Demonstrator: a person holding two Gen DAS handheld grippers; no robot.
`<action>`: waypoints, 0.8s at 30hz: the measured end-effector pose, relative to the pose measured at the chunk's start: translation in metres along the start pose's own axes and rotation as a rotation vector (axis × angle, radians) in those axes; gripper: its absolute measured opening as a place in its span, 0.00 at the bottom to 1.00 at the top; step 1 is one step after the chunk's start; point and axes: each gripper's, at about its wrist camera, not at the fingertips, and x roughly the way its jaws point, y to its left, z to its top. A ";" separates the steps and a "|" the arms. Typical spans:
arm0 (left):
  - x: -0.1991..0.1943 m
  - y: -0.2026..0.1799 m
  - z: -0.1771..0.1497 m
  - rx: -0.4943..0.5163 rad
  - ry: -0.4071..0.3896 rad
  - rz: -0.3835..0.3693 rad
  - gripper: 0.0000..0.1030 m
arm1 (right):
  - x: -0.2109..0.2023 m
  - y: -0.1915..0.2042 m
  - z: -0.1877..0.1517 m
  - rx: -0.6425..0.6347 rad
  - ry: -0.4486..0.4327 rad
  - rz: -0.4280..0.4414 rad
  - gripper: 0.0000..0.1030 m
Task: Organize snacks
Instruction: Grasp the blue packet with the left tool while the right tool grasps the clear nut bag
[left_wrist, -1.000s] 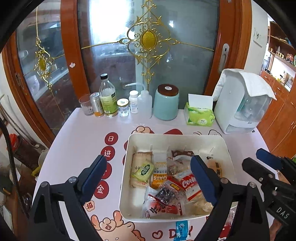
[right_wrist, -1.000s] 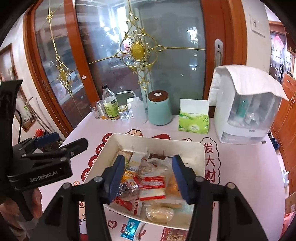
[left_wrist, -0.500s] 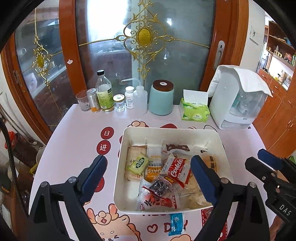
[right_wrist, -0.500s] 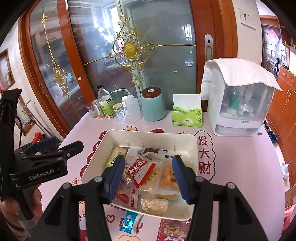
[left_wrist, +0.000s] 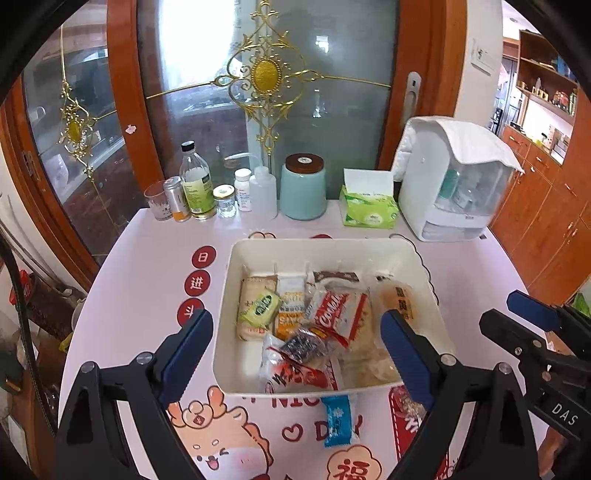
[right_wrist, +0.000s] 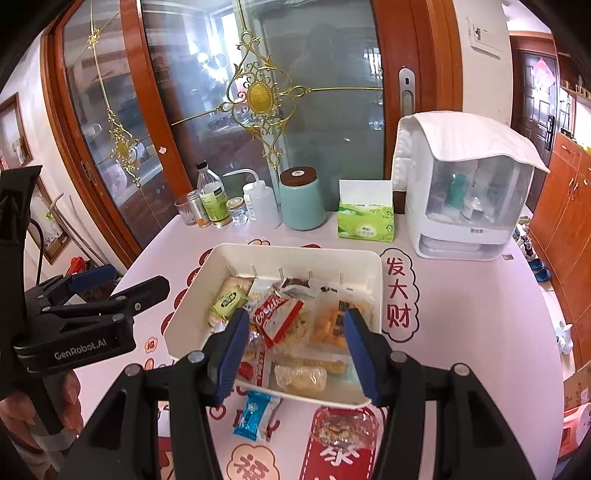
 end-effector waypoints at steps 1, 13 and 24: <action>-0.001 -0.002 -0.003 0.001 0.003 -0.001 0.89 | -0.002 -0.001 -0.002 0.001 0.001 -0.001 0.52; 0.003 -0.022 -0.055 0.024 0.085 -0.012 0.89 | -0.010 -0.024 -0.046 0.019 0.067 -0.021 0.52; 0.041 -0.026 -0.110 0.016 0.227 -0.018 0.89 | 0.016 -0.067 -0.091 0.129 0.181 -0.065 0.52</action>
